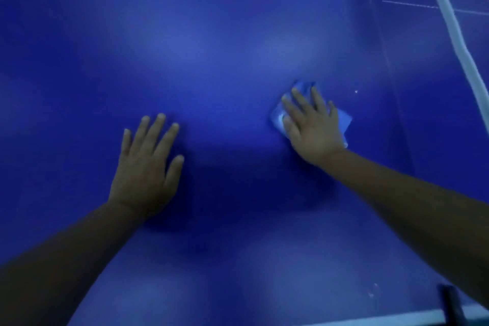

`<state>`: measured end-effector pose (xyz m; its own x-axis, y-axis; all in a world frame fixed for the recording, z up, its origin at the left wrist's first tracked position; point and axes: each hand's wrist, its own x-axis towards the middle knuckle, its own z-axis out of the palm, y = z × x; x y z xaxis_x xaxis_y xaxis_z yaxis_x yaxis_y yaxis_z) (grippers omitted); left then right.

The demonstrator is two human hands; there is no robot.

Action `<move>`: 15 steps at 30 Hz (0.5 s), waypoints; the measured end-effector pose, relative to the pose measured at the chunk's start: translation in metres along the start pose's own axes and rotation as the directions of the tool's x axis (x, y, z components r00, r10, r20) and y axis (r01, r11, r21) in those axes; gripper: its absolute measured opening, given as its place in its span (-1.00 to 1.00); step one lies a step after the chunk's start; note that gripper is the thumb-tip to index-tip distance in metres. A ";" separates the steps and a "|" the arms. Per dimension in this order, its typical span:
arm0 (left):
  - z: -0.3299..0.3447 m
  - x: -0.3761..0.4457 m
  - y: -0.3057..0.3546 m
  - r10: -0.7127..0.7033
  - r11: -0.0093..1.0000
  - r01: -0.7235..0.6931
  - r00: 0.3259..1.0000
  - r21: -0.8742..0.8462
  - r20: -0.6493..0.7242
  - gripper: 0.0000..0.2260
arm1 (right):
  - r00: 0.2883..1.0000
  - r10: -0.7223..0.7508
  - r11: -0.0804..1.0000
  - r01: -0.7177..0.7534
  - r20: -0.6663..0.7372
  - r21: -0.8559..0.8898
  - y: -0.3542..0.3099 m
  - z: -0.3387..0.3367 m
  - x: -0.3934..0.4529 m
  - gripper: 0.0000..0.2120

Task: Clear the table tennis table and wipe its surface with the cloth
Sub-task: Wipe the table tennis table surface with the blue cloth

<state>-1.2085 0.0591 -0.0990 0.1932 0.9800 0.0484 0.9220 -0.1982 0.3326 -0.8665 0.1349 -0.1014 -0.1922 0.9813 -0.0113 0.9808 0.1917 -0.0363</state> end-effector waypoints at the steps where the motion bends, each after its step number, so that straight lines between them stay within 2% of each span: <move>1: 0.000 -0.019 0.001 0.032 0.999 -0.032 0.999 0.005 0.014 -0.44 | 0.995 -0.098 0.995 0.098 -0.026 -0.008 -0.014 0.004 -0.032 -0.46; 3: -0.002 -0.054 0.002 0.081 0.997 -0.081 0.996 0.004 0.039 -0.45 | 0.945 -0.326 0.945 0.326 -0.016 -0.011 -0.039 0.010 -0.112 -0.52; 6: -0.001 -0.093 0.006 0.164 0.986 -0.167 0.982 0.027 0.088 -0.45 | 0.758 -0.646 0.762 0.648 0.088 0.012 -0.040 0.002 -0.182 -0.57; 7: 0.001 -0.102 0.006 0.193 0.980 -0.198 0.975 0.034 0.113 -0.45 | 0.720 -0.684 0.724 0.690 0.117 -0.013 -0.030 0.001 -0.176 -0.57; 8: 0.002 -0.107 0.006 0.212 0.975 -0.220 0.968 0.044 0.133 -0.45 | 0.739 -0.662 0.738 0.672 0.121 -0.065 -0.020 0.001 -0.162 -0.56; 9: 0.003 -0.110 0.005 0.221 0.971 -0.231 0.964 0.057 0.150 -0.45 | 0.830 -0.549 0.826 0.557 0.100 -0.084 -0.014 0.002 -0.143 -0.54; 10: 0.003 -0.111 0.005 0.222 0.970 -0.235 0.962 0.067 0.161 -0.45 | 0.940 -0.338 0.939 0.340 0.049 -0.054 -0.011 0.002 -0.124 -0.52; 11: 0.004 -0.111 0.005 0.220 0.970 -0.234 0.961 0.067 0.168 -0.45 | 0.998 -0.066 0.998 0.066 0.006 -0.013 -0.013 -0.002 -0.107 -0.50; 12: 0.005 -0.110 0.004 0.218 0.970 -0.233 0.960 0.064 0.176 -0.45 | 0.985 0.171 0.985 -0.170 -0.016 0.035 -0.020 -0.004 -0.094 -0.47; 13: 0.006 -0.110 0.004 0.218 0.971 -0.233 0.957 0.061 0.189 -0.46 | 0.950 0.313 0.948 -0.312 -0.011 0.069 -0.032 -0.004 -0.092 -0.45; 14: 0.006 -0.109 0.004 0.216 0.971 -0.232 0.955 0.058 0.202 -0.46 | 0.936 0.351 0.935 -0.350 -0.007 0.065 -0.048 -0.001 -0.098 -0.45; 15: 0.006 -0.109 0.004 0.211 0.972 -0.228 0.954 0.059 0.212 -0.46 | 0.952 0.304 0.952 -0.302 -0.031 0.040 -0.066 0.002 -0.113 -0.46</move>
<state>-1.2242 -0.0483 -0.1085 0.4498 0.8893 -0.0830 0.8719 -0.4170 0.2568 -0.9102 0.0115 -0.1001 0.1159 0.9932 0.0091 0.9908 -0.1150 -0.0708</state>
